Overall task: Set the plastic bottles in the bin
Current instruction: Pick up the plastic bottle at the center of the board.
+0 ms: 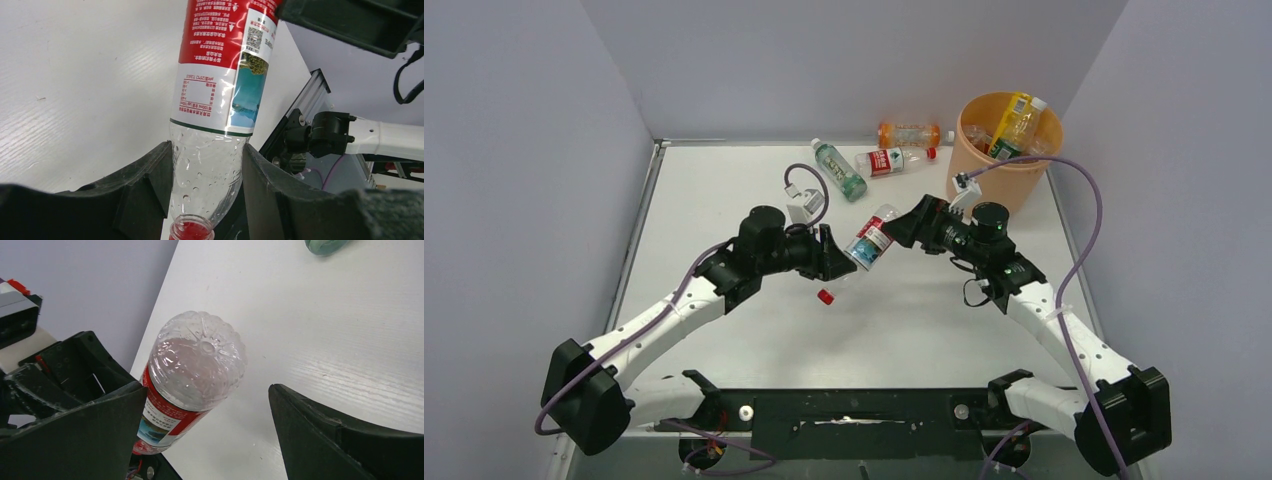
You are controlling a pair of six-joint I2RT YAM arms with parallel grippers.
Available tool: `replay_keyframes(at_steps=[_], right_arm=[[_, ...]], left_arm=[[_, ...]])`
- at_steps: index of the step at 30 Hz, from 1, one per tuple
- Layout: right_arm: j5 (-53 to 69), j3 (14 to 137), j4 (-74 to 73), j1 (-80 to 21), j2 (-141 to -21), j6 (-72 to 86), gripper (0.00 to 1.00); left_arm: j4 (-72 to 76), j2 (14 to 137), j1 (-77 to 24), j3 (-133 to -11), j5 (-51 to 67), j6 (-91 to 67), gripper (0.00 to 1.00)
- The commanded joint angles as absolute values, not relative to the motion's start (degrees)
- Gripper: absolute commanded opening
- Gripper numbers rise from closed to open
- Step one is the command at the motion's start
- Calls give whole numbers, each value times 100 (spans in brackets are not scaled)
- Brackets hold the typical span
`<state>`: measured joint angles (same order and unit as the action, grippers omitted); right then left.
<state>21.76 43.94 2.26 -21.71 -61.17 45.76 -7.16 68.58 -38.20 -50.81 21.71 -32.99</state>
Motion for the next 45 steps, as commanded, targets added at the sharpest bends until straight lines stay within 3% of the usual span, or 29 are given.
replay_keyframes(at_steps=[1, 18, 23, 29, 31, 35, 39, 45], right_arm=[[2467, 4746, 521, -2148, -6255, 4646, 98], [3014, 4398, 1222, -2187, -6386, 5109, 98], [3015, 4200, 1306, -2169, -6291, 5073, 85], [2885, 4635, 923, -2097, -6334, 4662, 53], [2828, 4847, 703, -2062, -6378, 4491, 52], [2744, 5257, 398, -1880, -6464, 4202, 51], [2734, 5815, 55, -1368, -6598, 3906, 52], [2530, 7069, -542, -496, -7144, 3293, 52]], left_arm=[[-134, 6557, -3892, -5125, 2338, -3415, 41], [308, 6783, -4135, -4967, 2155, -3533, 41], [430, 6967, -4164, -5041, 2197, -3546, 43], [360, 7088, -4210, -5169, 2148, -3503, 45], [295, 7072, -4214, -5220, 2094, -3483, 47], [-30, 6963, -4214, -5409, 1812, -3359, 56], [-678, 6756, -4210, -5712, 1411, -3147, 79], [-1313, 6422, -4202, -6087, 899, -3018, 82]])
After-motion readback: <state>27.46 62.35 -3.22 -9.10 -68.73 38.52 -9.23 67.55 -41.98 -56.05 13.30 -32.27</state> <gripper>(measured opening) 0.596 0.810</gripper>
